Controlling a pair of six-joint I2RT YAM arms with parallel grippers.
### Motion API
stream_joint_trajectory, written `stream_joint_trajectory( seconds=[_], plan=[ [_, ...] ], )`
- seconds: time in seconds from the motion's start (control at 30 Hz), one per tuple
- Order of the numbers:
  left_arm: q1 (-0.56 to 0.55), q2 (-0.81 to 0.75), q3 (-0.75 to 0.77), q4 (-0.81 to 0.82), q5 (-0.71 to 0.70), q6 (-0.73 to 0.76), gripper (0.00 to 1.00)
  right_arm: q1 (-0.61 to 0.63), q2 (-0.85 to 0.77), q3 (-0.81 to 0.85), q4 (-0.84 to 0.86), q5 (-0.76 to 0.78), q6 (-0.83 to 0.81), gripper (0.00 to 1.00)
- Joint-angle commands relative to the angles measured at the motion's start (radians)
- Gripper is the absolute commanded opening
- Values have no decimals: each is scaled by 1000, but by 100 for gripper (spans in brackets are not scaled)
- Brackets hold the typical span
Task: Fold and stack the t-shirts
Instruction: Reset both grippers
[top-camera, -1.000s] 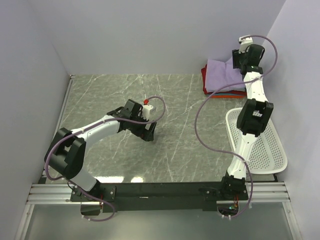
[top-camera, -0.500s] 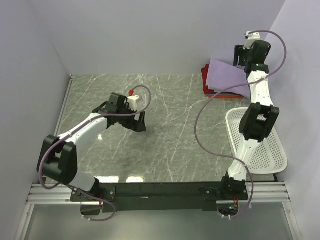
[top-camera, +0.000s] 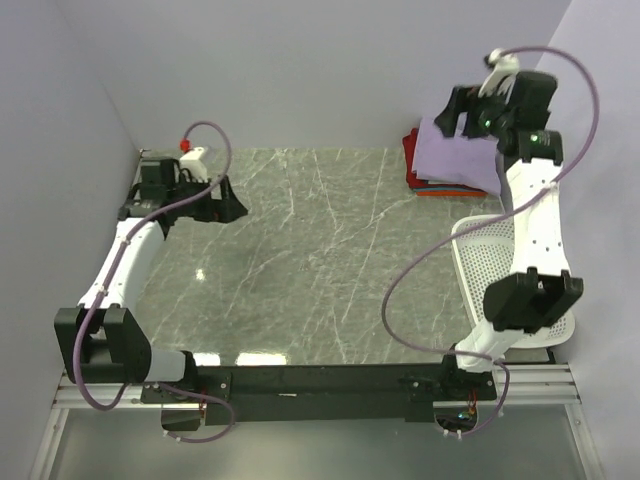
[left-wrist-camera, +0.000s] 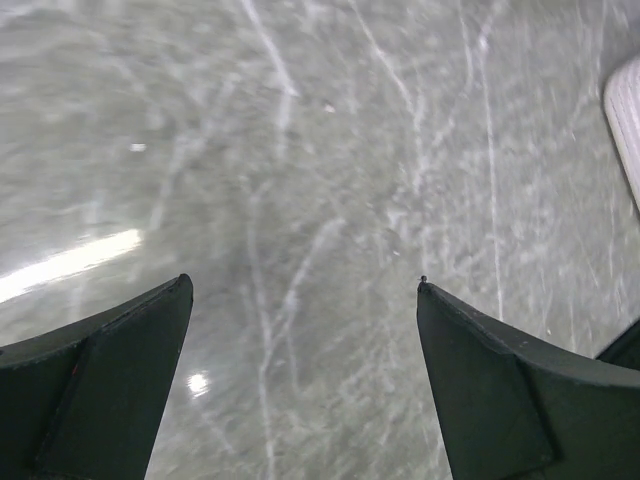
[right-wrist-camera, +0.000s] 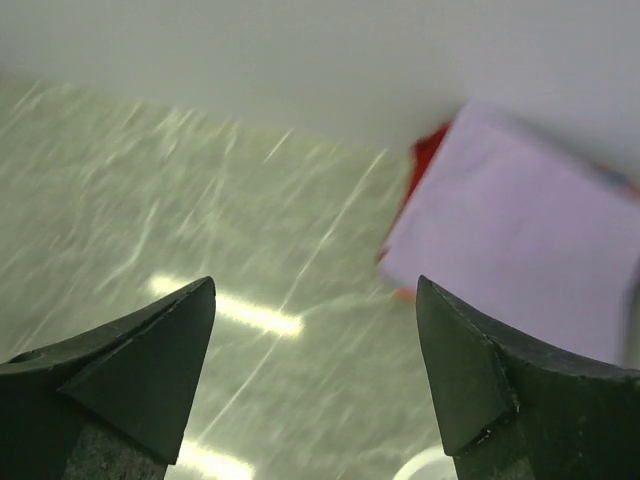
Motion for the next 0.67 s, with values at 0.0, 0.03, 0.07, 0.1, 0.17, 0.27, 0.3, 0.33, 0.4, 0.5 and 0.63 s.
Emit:
stream_joint_trajectory(
  seconds=[0.0,0.03,0.07,0.1,0.17,0.27,0.3,0.33,0.4,0.5,0.63],
  plan=[
    [101,0,47,-83,77,57,99,69,-95,-177,-164,-66,11,87],
    [118,3,44,-97,78,71,99,89,-126,-304,-143,-66,6,87],
    [132,7,39,-126,72,79,99,122,-184,-370,-126,-53,6,87],
    [152,5,33,-136,59,123,99,158,-213,-435,-106,-45,5,88],
    [155,-12,0,-151,-28,146,99,201,-284,-610,-53,-20,8,88],
    [156,-61,-79,-147,-121,196,100,259,-353,-798,21,-11,31,88],
    [155,-73,-97,-142,-138,217,100,277,-367,-837,38,-2,34,88],
    [156,-87,-129,-139,-158,225,99,290,-381,-898,62,7,25,88],
    [155,-115,-154,-137,-199,235,99,305,-410,-947,79,39,16,88],
    [155,-142,-191,-145,-196,242,99,314,-439,-998,98,52,6,89],
    [155,-174,-188,-159,-173,233,99,314,-471,-995,92,55,6,90]
  ],
)
